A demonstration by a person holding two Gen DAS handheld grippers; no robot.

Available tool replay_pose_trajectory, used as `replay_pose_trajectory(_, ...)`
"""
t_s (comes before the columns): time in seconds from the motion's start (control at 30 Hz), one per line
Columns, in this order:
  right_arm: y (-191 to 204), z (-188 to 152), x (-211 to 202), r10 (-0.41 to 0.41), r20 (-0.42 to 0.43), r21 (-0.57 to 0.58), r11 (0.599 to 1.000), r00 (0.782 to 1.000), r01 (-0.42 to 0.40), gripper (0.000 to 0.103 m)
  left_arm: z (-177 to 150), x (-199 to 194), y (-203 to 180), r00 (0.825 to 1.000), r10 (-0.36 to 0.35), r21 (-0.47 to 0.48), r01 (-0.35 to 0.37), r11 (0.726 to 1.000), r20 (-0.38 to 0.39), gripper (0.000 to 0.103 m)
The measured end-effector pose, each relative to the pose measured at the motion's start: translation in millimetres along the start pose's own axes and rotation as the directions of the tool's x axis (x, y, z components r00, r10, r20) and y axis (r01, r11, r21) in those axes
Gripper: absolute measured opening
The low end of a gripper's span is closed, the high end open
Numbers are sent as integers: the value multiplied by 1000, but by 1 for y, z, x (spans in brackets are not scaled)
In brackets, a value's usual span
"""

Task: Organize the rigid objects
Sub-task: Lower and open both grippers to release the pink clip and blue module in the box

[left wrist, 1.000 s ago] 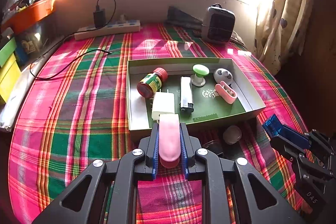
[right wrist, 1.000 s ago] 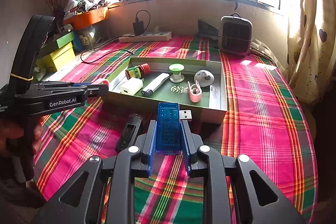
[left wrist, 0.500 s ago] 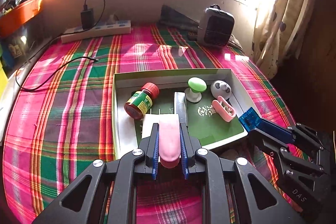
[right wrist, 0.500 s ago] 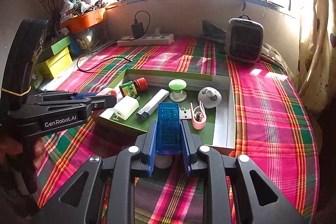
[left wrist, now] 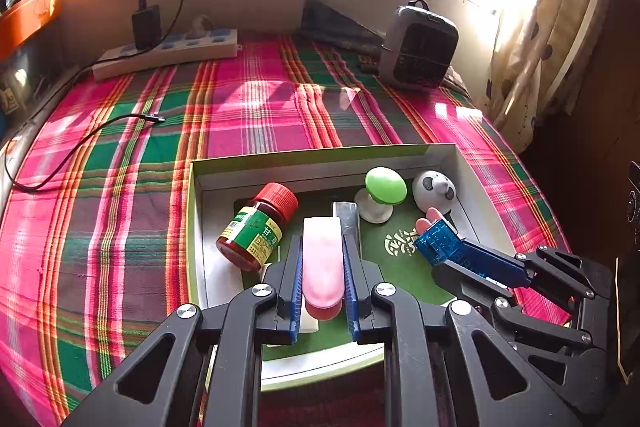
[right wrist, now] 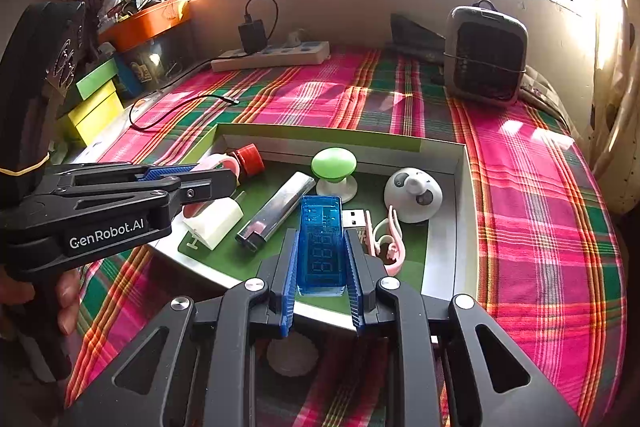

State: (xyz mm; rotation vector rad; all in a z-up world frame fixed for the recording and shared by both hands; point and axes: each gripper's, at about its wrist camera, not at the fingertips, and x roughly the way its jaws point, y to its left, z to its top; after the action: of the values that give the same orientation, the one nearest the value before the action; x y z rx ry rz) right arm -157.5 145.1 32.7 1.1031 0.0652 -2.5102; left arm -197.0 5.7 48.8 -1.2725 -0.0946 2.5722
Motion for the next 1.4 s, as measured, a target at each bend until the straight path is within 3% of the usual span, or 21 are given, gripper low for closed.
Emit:
replay_pose_trajectory(0.47, -2, 5, 24, 1, -47, -14, 1000, 999, -2, 23, 4, 26, 6, 999, 9, 0, -9, 1000, -36, 17)
replay_pose_trajectory(1.4, 1, 4, 39, -28, -75, -34, 999, 997, 25, 23, 3, 35, 7, 999, 9, 2, -9, 1000, -47, 19)
